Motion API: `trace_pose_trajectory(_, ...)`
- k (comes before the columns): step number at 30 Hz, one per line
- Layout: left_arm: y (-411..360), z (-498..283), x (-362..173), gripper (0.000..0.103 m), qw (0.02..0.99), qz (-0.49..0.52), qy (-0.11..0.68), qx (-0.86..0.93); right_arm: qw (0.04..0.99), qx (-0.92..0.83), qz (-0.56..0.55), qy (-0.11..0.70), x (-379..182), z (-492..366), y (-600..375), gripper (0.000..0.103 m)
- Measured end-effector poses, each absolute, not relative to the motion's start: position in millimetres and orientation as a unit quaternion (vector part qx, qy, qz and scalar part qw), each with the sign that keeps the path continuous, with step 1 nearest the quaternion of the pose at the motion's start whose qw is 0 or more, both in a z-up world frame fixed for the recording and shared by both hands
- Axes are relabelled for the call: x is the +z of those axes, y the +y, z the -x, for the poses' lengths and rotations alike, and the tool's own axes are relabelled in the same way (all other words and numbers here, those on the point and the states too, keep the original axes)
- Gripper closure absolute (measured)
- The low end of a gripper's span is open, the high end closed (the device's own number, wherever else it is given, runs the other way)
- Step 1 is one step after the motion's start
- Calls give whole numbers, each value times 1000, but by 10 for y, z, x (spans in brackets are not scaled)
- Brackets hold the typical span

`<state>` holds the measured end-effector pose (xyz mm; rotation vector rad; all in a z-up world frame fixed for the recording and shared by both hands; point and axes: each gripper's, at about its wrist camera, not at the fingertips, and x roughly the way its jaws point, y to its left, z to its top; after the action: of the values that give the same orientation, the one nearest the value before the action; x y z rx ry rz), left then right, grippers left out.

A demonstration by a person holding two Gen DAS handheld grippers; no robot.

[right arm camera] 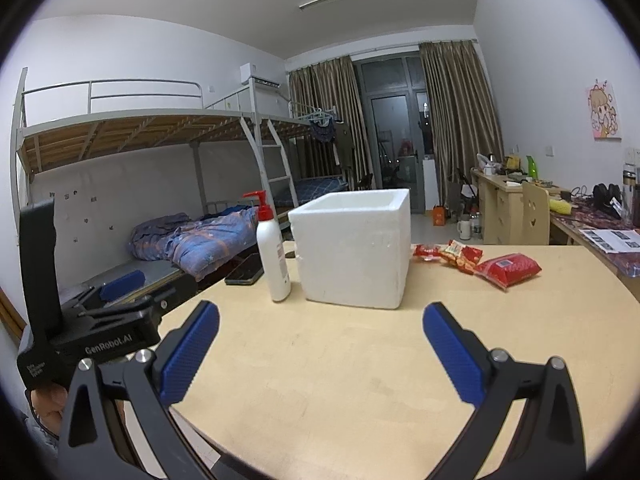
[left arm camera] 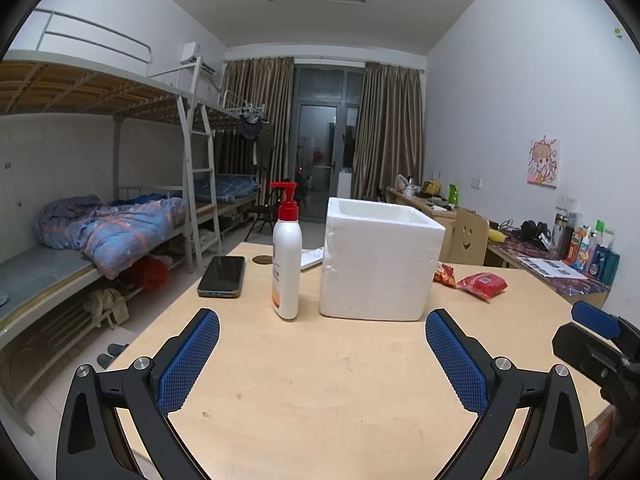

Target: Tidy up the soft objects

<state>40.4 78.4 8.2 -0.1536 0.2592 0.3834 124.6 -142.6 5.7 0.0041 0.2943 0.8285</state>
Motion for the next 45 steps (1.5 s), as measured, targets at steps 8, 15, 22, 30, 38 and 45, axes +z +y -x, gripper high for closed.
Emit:
trace_pose_trajectory(8, 647, -164, 112, 0, 974, 61, 113, 185, 913, 387, -9, 132, 65, -1033, -1561, 0)
trace_pose_trajectory(15, 576, 87, 67, 0, 976, 58, 106, 181, 918, 376, -6, 129, -32, -830, -1646, 0)
trace_pose_trajectory(22, 510, 215, 115, 0, 978, 49, 93, 180, 917, 380, 0, 124, -16, -774, -1608, 0)
trace_pose_trajectory(30, 489, 208, 88, 0, 979, 47, 100, 174, 918, 375, -4, 130, -64, -794, -1632, 0)
trace_pose_trajectory(38, 476, 207, 87, 0, 981, 51, 105, 157, 921, 370, -6, 123, -40, -758, -1661, 0)
trace_pose_trajectory(45, 462, 218, 102, 0, 981, 51, 105, 154, 921, 370, -5, 125, -37, -751, -1684, 0)
